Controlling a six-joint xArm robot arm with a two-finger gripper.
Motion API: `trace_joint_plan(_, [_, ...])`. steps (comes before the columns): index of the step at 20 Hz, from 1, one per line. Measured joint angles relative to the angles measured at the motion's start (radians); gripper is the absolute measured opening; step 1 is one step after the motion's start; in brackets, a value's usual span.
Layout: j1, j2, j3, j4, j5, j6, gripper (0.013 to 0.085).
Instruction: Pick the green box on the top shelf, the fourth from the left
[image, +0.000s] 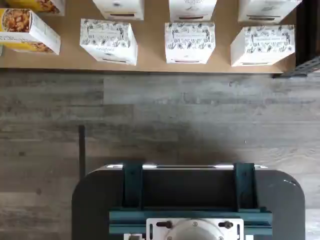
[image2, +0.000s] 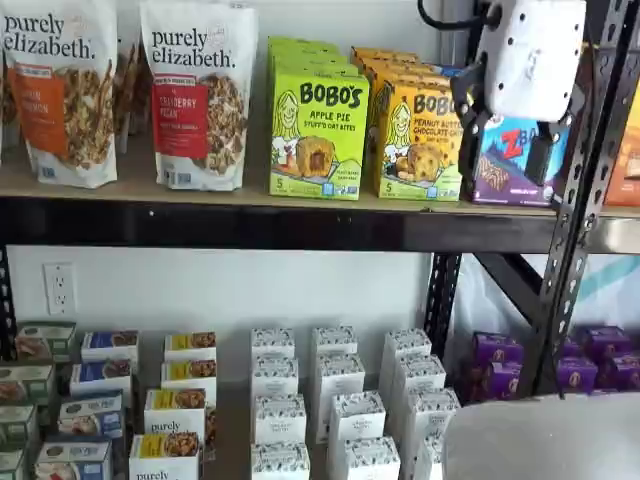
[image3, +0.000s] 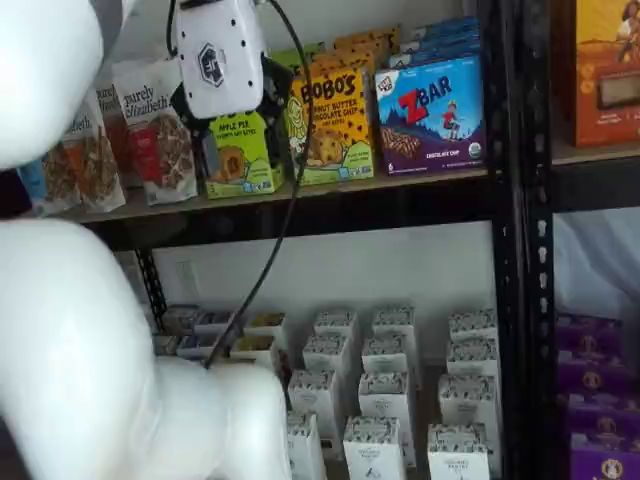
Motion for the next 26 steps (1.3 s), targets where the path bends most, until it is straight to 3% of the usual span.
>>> trace_joint_plan(1, [-0.02, -0.004, 0.004, 0.022, -0.005, -0.012, 0.085])
trace_joint_plan(2, [-0.095, -0.018, 0.019, 0.1, -0.021, -0.051, 0.085])
trace_joint_plan(3, [-0.137, -0.027, 0.027, 0.147, -0.03, -0.076, 0.085])
trace_joint_plan(5, [-0.147, -0.028, 0.029, 0.166, -0.032, -0.084, 0.085])
trace_joint_plan(10, [-0.129, -0.026, 0.03, 0.156, -0.027, -0.071, 0.085])
trace_joint_plan(13, [-0.09, -0.03, 0.037, 0.128, -0.036, -0.045, 0.085])
trace_joint_plan(18, [0.024, -0.058, 0.067, 0.046, -0.108, 0.034, 0.085])
trace_joint_plan(26, [0.126, -0.037, 0.074, 0.0, -0.16, 0.121, 0.085])
